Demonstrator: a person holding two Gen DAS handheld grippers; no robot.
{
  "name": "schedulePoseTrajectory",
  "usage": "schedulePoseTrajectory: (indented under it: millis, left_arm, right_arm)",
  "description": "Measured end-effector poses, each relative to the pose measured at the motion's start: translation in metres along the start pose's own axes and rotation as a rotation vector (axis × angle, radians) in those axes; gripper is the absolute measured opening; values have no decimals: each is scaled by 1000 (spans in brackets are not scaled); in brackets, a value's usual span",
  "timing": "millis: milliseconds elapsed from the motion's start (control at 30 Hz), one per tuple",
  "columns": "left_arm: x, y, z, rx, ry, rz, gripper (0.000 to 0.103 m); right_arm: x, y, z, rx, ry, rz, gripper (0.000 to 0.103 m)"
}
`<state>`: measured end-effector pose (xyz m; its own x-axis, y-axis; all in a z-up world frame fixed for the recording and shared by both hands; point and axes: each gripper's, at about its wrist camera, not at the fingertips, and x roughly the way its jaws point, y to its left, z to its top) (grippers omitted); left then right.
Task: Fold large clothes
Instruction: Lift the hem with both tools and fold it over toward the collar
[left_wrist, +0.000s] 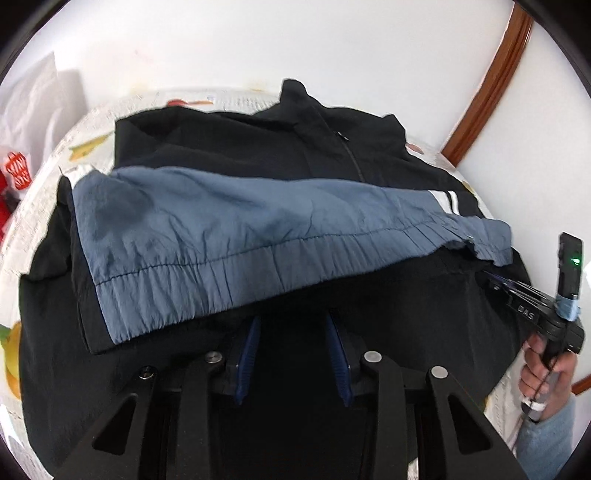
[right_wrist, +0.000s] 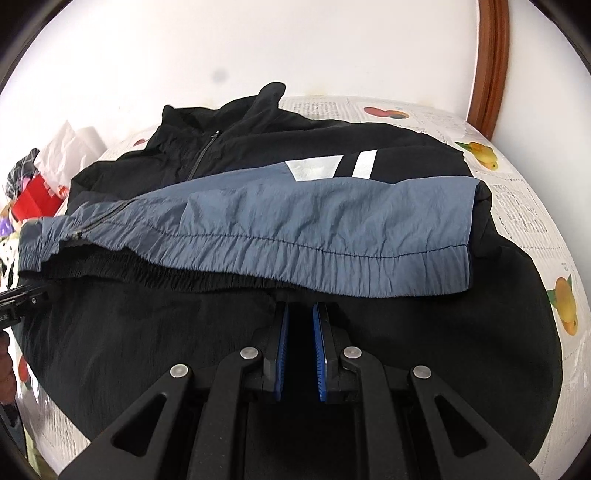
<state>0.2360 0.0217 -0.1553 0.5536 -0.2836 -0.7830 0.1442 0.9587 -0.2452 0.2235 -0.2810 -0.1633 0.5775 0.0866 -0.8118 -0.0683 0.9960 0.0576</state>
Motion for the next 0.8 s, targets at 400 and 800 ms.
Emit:
schedulePoseTrajectory:
  millis: [400, 800]
  left_arm:
    - [-19, 42, 34, -77, -111, 162, 13]
    - [15, 74, 92, -99, -111, 212, 13]
  right_arm:
    - [8, -13, 53, 10, -52, -59, 13]
    - [34, -49, 106, -5, -94, -91, 16]
